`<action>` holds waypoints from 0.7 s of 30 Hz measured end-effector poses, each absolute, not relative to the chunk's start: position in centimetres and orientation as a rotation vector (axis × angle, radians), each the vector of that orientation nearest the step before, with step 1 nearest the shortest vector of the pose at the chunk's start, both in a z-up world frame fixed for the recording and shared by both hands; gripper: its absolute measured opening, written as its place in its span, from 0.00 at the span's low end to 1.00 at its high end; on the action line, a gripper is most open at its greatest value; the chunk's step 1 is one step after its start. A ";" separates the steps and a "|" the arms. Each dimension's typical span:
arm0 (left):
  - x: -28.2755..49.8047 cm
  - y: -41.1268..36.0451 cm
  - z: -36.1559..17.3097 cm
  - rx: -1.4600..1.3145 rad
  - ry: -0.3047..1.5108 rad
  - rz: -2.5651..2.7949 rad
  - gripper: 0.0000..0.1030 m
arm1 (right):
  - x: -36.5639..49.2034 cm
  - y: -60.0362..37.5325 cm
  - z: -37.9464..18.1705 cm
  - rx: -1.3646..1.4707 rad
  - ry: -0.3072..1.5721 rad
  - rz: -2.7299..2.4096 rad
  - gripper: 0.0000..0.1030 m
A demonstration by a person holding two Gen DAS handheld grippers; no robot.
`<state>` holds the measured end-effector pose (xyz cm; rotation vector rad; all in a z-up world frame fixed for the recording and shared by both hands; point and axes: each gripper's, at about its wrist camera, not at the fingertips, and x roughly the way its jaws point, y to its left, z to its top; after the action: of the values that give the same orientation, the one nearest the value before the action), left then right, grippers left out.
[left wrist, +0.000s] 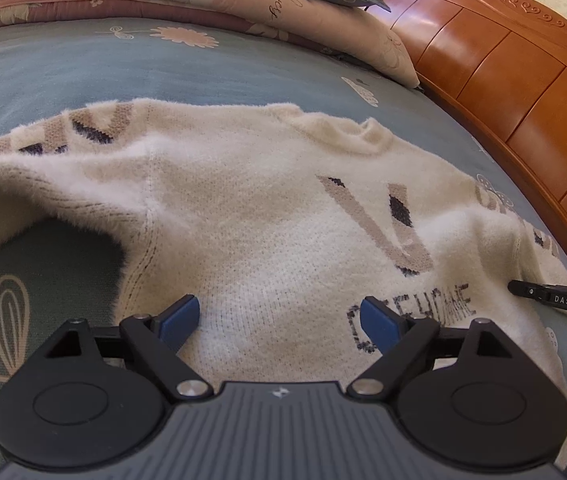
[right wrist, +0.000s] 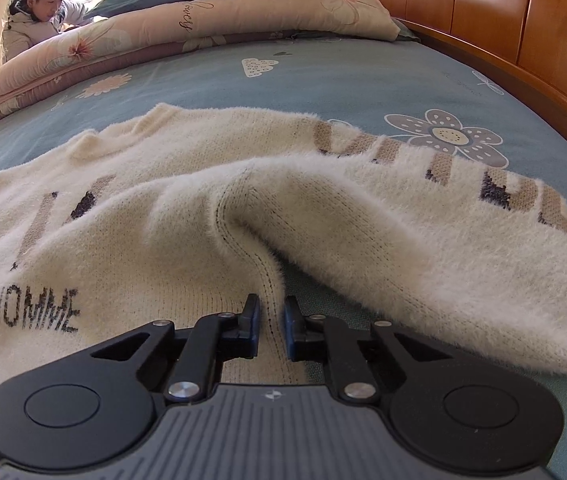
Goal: Fold clothes
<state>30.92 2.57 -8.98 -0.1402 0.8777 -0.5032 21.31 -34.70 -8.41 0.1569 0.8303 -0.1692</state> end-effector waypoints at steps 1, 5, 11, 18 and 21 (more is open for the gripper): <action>31.0 2.8 -8.9 -0.142 0.877 -0.490 0.85 | 21.2 -34.6 -8.3 0.153 0.833 -0.170 0.13; 31.2 3.2 -8.8 -0.156 0.887 -0.498 0.85 | 20.9 -35.9 -8.0 0.232 0.761 -0.101 0.36; 31.0 2.8 -9.0 -0.117 0.882 -0.503 0.85 | 23.1 -38.8 -10.0 0.366 0.744 0.045 0.49; 31.1 2.7 -9.2 -0.114 0.876 -0.512 0.87 | 22.0 -37.2 -8.1 0.283 0.806 0.083 0.11; 30.9 2.3 -9.2 -0.083 0.871 -0.506 0.87 | 21.3 -36.9 -7.0 0.239 0.807 0.025 0.10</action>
<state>30.88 2.30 -9.20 -0.0825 0.8709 -0.5057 21.32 -36.94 -6.97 0.2388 0.8070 0.0247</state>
